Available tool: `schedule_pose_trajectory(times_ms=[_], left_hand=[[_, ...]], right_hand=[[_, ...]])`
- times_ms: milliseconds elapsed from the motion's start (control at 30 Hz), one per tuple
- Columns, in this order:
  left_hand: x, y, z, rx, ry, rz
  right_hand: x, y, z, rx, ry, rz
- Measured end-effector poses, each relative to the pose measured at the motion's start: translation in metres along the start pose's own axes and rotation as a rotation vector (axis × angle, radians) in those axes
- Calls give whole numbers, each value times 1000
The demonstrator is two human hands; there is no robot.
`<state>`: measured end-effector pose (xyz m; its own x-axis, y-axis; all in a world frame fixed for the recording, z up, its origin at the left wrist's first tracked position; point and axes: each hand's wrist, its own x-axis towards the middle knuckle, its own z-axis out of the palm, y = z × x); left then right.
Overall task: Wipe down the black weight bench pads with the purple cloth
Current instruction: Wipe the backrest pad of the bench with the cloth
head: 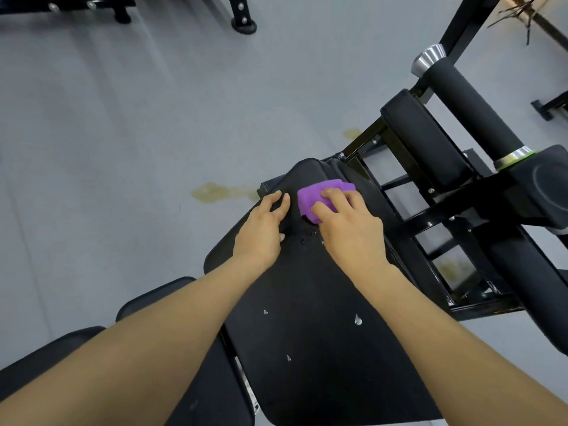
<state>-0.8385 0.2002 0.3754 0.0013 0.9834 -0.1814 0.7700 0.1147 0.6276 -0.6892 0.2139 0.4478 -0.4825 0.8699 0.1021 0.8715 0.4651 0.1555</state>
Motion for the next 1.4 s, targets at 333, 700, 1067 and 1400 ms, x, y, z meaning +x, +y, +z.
schedule_pose_trajectory(times_ms=[333, 700, 1067, 1400], left_hand=[[0, -3, 1, -20, 3, 10], [-21, -19, 4, -82, -13, 6], [-41, -43, 15, 20, -8, -3], [-41, -40, 9, -5, -32, -24]], right_hand=[[-11, -2, 0, -84, -122, -134], [-26, -6, -15, -143, -112, -189], [55, -31, 3, -137, -167, -47], [-63, -9, -21, -163, -260, -163]])
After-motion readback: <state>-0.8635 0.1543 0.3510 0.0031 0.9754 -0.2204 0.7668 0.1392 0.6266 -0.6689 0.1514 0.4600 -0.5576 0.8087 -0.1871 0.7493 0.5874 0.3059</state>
